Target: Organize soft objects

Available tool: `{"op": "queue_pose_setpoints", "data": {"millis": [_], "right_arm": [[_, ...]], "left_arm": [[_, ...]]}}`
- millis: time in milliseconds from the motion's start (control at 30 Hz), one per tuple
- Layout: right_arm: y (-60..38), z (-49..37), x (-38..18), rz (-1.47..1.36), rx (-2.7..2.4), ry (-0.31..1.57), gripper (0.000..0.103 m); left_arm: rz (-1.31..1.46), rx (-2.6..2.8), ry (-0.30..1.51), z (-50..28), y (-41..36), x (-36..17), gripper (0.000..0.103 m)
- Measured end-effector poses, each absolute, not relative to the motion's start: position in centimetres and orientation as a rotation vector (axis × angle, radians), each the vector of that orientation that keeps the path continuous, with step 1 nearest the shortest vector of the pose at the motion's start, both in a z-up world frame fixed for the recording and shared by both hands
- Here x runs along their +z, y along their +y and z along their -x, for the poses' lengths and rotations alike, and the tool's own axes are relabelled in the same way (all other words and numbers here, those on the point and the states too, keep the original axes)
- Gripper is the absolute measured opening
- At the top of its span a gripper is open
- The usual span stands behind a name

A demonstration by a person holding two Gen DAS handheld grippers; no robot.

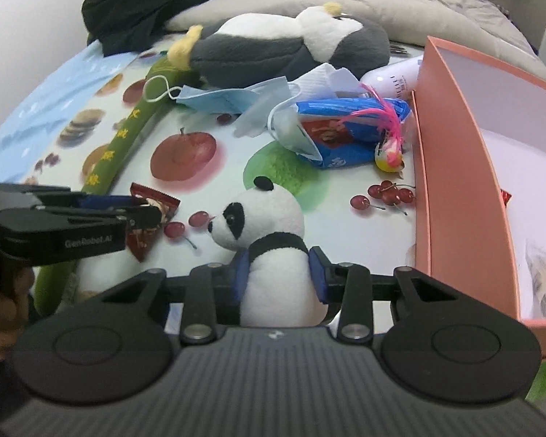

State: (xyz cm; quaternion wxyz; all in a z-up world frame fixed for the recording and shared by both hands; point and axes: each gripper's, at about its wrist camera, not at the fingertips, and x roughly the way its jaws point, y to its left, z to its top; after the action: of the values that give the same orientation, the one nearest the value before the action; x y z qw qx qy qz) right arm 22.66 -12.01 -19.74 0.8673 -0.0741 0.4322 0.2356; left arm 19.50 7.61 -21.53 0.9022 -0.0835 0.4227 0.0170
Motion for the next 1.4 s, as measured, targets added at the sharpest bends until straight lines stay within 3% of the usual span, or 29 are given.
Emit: {"op": "queue_pose_setpoints", "data": {"millis": [533, 1400], "right_arm": [[-13.4, -22.5, -17.1, 0.058, 0.45, 0.85, 0.039], [-21.6, -25.0, 0.0, 0.015, 0.247, 0.475, 0.039]], "left_arm": [[0.287, 0.005, 0.818, -19.3, 7.0, -16.7, 0.034], [0.269, -0.287, 0.624, -27.0, -3.8, 1.5, 0.034]]}}
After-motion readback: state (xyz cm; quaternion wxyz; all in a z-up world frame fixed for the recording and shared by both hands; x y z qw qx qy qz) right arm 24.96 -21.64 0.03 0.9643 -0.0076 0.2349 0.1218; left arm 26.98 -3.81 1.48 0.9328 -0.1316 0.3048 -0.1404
